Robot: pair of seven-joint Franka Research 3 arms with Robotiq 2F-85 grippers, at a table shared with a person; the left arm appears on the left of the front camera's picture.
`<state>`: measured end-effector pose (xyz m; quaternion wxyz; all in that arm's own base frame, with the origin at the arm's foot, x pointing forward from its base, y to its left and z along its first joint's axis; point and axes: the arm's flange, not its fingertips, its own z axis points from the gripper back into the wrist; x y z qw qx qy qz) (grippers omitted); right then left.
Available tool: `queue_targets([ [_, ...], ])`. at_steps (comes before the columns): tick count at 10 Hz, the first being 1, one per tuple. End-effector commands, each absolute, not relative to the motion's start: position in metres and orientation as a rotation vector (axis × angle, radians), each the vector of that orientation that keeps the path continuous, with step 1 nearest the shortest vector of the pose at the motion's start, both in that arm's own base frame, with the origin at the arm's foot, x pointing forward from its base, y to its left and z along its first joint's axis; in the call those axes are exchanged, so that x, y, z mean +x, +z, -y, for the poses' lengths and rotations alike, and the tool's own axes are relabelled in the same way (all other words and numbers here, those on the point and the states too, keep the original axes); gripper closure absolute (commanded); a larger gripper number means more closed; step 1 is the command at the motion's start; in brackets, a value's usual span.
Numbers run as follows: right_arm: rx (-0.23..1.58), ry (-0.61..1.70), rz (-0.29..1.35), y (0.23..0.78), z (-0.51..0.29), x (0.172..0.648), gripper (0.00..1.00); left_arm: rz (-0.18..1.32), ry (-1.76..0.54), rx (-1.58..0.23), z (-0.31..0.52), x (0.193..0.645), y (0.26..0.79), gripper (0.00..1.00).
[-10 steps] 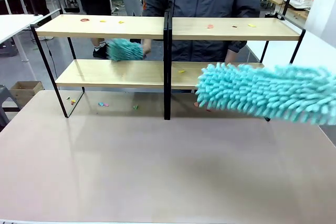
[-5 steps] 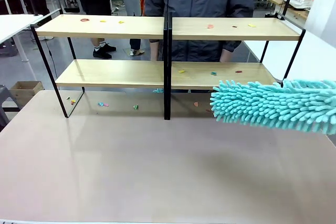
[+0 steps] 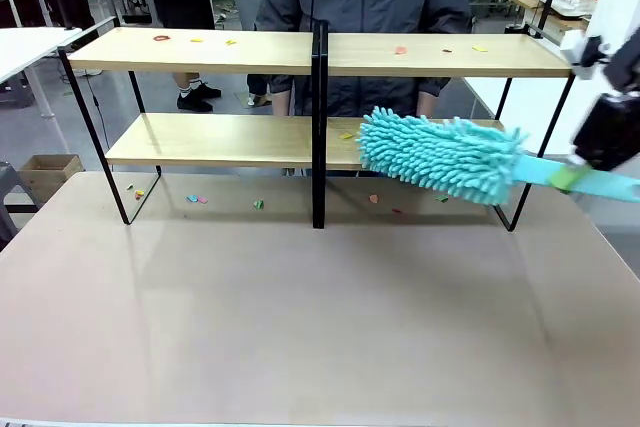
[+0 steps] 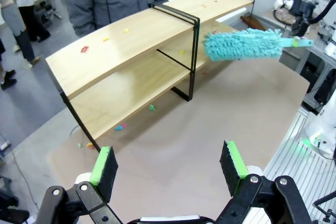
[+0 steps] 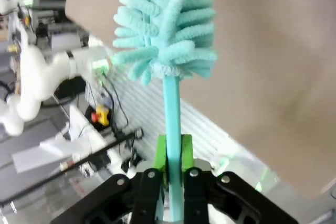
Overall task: Clean the shelves.
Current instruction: Clean a randomly selected level of the Shelf with the Duster.
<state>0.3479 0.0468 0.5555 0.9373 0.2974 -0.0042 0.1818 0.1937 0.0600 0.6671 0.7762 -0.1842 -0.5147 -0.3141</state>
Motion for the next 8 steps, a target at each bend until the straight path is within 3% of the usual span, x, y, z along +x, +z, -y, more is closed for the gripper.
queue_targets([
  [1,0.645,0.288,0.060,0.545,-0.071,0.366,0.88,1.117,-0.671,-0.391,-0.061,0.192,0.668,0.00],
  [8,0.695,0.233,0.133,0.517,-0.133,0.423,0.88,1.117,-0.671,-0.391,-0.061,0.192,0.668,0.00],
])
